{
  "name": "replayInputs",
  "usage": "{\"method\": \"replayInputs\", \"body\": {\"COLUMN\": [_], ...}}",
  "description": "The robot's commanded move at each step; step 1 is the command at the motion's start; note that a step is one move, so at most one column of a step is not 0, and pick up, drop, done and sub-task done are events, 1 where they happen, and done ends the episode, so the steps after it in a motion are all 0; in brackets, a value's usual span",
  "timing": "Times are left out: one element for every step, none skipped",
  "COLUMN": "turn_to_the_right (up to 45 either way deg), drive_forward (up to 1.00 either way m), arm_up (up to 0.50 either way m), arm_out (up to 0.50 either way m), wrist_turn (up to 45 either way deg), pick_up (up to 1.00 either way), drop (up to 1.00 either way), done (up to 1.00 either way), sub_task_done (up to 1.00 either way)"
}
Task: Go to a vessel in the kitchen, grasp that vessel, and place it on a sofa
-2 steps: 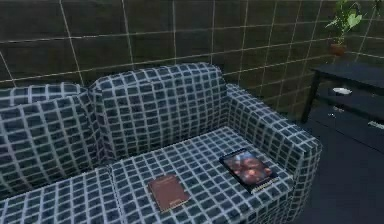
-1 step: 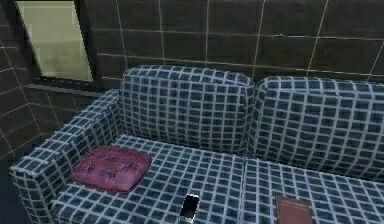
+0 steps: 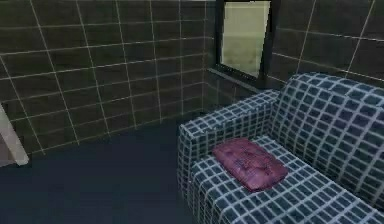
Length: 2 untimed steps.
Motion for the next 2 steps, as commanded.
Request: {"method": "replayInputs", "body": {"turn_to_the_right": [-45.0,0.0], "drive_forward": [0.00,0.00], "arm_up": [0.00,0.00], "arm_out": [0.00,0.48], "wrist_turn": [0.0,0.0], "pick_up": [0.00,0.00], "drop": [0.00,0.00], "done": [0.00,0.00], "sub_task_done": [0.00,0.00]}}
